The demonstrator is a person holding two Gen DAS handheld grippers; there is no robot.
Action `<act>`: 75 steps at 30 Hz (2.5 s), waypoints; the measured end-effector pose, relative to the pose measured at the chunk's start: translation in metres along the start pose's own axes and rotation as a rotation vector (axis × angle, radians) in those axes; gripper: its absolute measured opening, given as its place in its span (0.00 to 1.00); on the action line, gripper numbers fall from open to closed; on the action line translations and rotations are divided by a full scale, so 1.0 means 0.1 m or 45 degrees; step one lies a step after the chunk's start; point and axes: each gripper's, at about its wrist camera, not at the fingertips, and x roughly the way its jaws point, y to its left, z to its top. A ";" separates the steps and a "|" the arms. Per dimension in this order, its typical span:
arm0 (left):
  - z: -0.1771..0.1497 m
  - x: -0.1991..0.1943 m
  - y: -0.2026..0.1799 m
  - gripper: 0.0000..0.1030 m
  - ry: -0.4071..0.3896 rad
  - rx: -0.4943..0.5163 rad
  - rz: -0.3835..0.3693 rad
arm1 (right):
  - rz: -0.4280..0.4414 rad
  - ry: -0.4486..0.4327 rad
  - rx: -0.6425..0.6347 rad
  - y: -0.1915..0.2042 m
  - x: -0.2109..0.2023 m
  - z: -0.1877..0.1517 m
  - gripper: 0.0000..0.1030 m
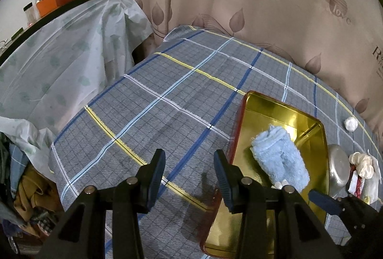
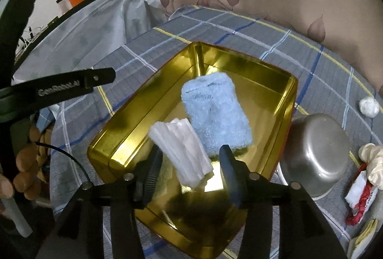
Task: Organize soft objects
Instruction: 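Carry the white socks with the right gripper into the gold tray and release, then grasp the white folded cloth with the right gripper and lift it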
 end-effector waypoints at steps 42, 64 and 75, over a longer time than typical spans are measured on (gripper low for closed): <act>-0.19 -0.05 -0.48 0.42 0.005 0.219 0.004 | -0.604 -0.087 0.629 -3.01 -1.82 -1.67 0.69; -0.34 -0.33 -1.90 0.42 0.055 0.568 -0.203 | -0.597 -0.101 0.653 -3.60 -1.11 -1.63 0.62; -0.54 -0.40 -2.99 0.42 0.084 0.776 -0.394 | -0.600 -0.228 0.694 -3.55 -1.34 -1.79 0.32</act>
